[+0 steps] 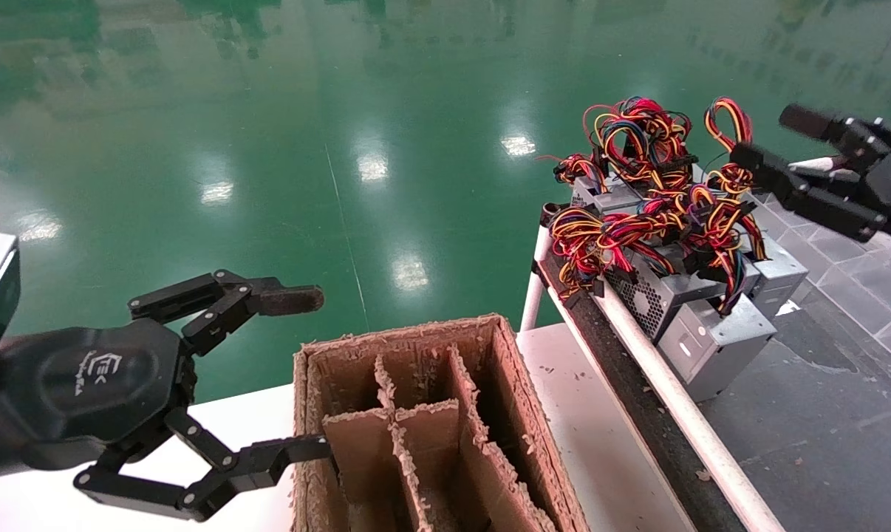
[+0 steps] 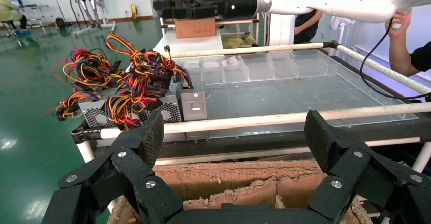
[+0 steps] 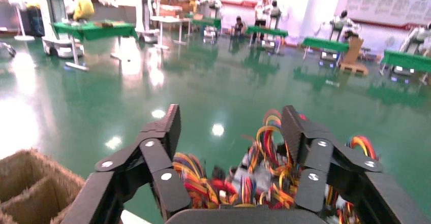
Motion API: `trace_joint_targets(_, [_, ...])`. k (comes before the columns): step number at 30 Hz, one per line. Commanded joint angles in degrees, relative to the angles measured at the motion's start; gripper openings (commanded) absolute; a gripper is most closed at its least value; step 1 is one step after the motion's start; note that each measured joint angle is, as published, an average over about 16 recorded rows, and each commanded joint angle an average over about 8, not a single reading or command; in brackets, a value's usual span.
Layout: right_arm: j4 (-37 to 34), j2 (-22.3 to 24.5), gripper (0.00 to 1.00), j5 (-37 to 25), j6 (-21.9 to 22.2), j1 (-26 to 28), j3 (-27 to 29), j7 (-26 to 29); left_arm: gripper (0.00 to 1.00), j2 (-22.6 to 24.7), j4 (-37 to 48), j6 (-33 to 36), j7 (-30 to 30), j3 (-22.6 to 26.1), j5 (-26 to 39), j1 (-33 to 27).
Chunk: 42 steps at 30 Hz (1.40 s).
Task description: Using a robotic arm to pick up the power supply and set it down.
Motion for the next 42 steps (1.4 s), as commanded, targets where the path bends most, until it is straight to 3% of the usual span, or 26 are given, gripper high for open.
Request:
trace_joint_targets(1, [-0.2, -0.2, 1.0, 0.5, -0.6, 0.3, 0.3, -0.4, 1.0, 0.0, 0.0, 0.0, 0.0, 0.0, 0.0, 0.0])
trace_joint_targets(42, [22.5, -0.3, 1.0, -5.4, -9.9, -6.6, 4.9, 12.6, 1.0, 0.0, 0.0, 0.0, 0.0, 0.0, 0.0, 0.0])
